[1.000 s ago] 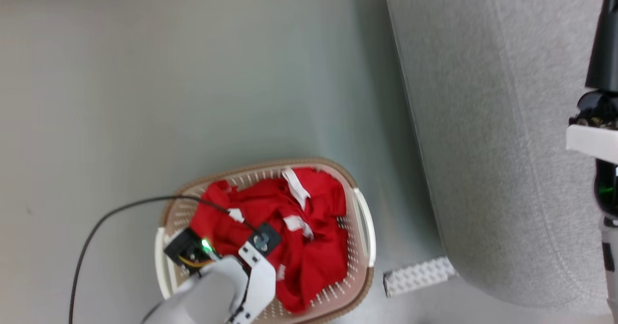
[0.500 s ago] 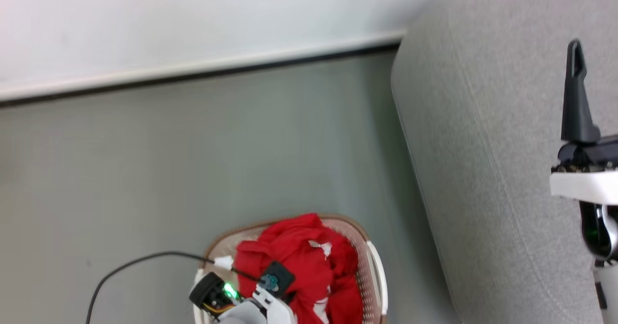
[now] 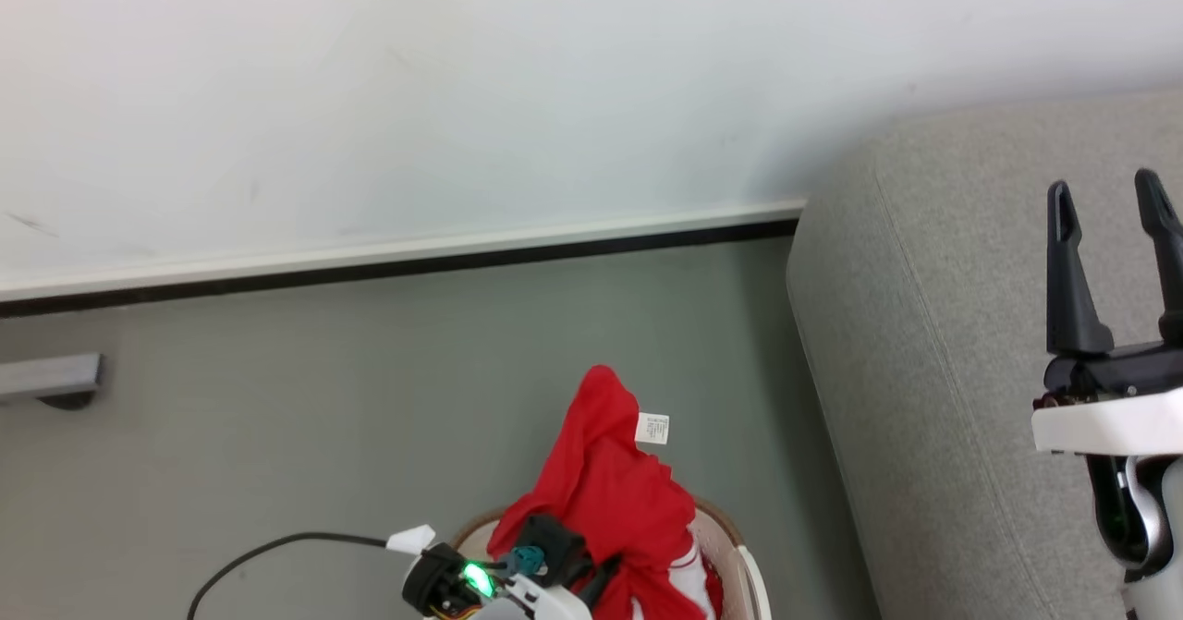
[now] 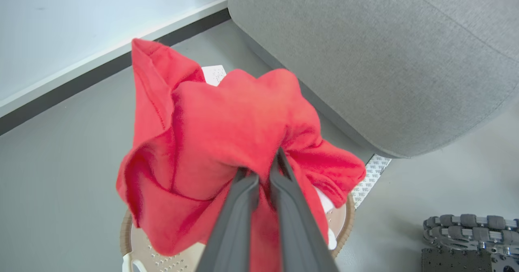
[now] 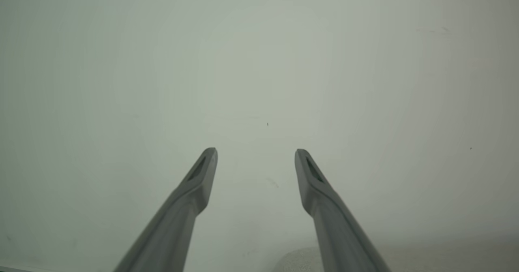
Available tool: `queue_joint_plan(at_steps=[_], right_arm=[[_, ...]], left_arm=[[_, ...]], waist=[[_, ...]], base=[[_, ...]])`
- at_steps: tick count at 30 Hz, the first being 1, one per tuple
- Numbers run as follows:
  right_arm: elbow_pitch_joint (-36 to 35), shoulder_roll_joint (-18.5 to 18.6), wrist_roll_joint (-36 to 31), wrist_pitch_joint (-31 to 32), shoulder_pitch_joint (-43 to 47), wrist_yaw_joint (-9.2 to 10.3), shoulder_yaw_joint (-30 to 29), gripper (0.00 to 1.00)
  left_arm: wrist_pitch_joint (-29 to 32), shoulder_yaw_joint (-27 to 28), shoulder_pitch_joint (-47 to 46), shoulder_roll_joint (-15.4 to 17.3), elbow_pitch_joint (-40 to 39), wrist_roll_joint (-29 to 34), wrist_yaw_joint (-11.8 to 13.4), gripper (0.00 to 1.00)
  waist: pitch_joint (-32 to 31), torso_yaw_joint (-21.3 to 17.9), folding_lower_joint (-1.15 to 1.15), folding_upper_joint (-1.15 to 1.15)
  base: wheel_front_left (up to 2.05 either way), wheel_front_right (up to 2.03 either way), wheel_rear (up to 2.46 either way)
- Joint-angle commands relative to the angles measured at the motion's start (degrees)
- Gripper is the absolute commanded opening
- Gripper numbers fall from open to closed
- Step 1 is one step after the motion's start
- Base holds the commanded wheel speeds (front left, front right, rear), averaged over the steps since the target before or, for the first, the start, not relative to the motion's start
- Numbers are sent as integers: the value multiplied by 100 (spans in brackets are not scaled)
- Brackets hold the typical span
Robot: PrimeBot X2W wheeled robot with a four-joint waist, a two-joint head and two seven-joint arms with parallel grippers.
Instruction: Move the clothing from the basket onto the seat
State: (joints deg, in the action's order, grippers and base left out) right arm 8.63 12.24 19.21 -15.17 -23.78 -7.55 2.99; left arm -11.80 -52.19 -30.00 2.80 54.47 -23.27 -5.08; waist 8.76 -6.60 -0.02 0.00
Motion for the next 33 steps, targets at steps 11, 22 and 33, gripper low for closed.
queue_joint_plan(at_steps=[11,22,33], right_arm=[[136,17,74,4,508,12,73,100],[216,-105,151,4,899,12,279,100],[209,-226,227,4,1074,12,486,100]], left_arm=[[-303,418,329,140,-988,-533,283,0],[-262,915,572,702,-2907,-691,679,0],[216,1141,387,1088,-4449,-754,977,0]], waist=[[-635,236,2,0],[-932,253,2,0],[-1010,194,2,0]], base=[[0,0,0],[0,0,0],[0,0,0]])
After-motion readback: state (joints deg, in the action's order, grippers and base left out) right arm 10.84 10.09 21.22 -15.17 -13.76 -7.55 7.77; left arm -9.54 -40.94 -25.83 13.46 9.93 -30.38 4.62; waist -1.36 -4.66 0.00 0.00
